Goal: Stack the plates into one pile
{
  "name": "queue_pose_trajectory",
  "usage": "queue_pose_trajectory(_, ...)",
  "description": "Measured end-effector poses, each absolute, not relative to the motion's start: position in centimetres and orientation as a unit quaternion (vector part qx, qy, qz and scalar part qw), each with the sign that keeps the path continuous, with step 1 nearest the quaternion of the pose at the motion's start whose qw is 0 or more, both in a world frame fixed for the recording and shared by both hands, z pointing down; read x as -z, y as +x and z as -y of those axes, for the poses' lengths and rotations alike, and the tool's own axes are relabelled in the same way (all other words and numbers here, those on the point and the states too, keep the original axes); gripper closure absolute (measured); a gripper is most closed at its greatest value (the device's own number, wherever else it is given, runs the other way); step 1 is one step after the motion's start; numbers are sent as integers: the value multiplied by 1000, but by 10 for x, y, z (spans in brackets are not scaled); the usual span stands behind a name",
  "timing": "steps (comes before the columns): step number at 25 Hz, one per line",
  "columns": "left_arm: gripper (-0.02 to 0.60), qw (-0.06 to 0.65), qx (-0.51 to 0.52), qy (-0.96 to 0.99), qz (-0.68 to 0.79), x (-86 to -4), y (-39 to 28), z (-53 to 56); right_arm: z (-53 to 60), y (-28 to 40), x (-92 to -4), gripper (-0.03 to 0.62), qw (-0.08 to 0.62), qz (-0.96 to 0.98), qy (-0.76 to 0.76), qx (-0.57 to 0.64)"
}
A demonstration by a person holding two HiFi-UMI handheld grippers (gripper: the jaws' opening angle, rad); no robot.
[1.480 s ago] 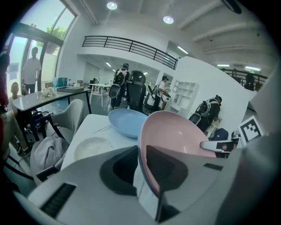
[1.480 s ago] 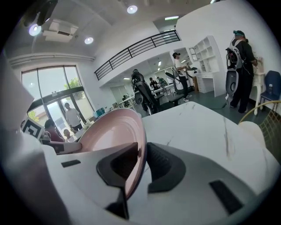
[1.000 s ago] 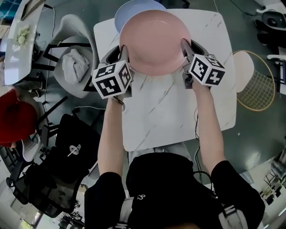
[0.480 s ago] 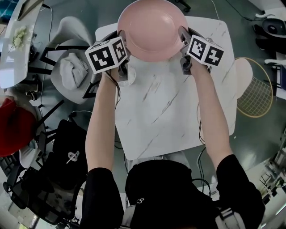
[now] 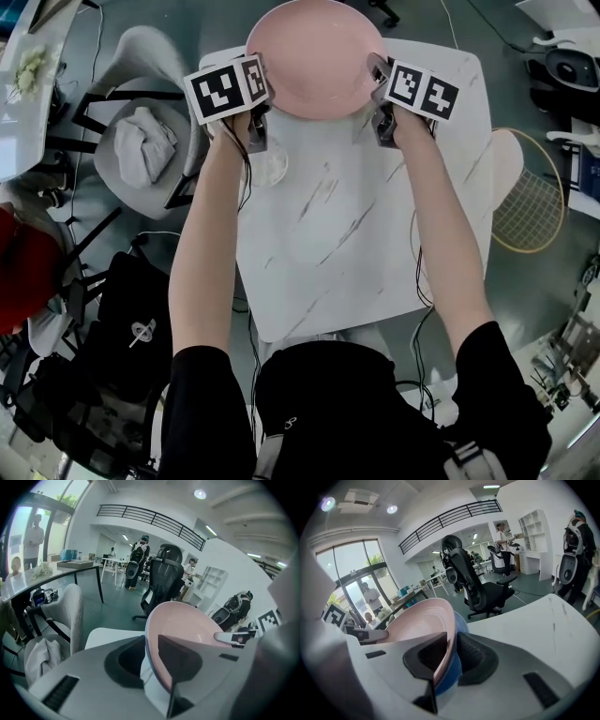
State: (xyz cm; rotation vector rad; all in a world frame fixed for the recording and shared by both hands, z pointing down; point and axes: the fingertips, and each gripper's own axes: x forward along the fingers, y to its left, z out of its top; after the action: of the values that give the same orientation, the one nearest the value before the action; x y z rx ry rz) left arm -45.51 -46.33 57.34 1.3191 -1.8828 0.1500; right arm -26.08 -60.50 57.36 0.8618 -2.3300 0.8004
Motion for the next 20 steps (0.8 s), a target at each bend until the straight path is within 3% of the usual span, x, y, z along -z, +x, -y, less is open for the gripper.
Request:
queue_pose_trajectory(6,453,391,-64,537,745,-574,-454,464,607,-250,-588,503,281,851,338,-287)
queue_pose_trajectory(10,453,368,-58,546,750,-558,-451,458,606,-237,-579,474,243,862,330,-299)
queue_pose_trajectory(15,501,357,3,543,760,-530,-432,444,596,-221,-566,504,233,869,321,-298)
queue_pose_trajectory(18,548,345,31,538,769,-510,-421,434,588,-220,-547,572,213,882,305,-289)
queue_pose_trajectory(20,565,343,57,534,771,-499,-412,426,576,-221,-531,585,197,900,275,-275)
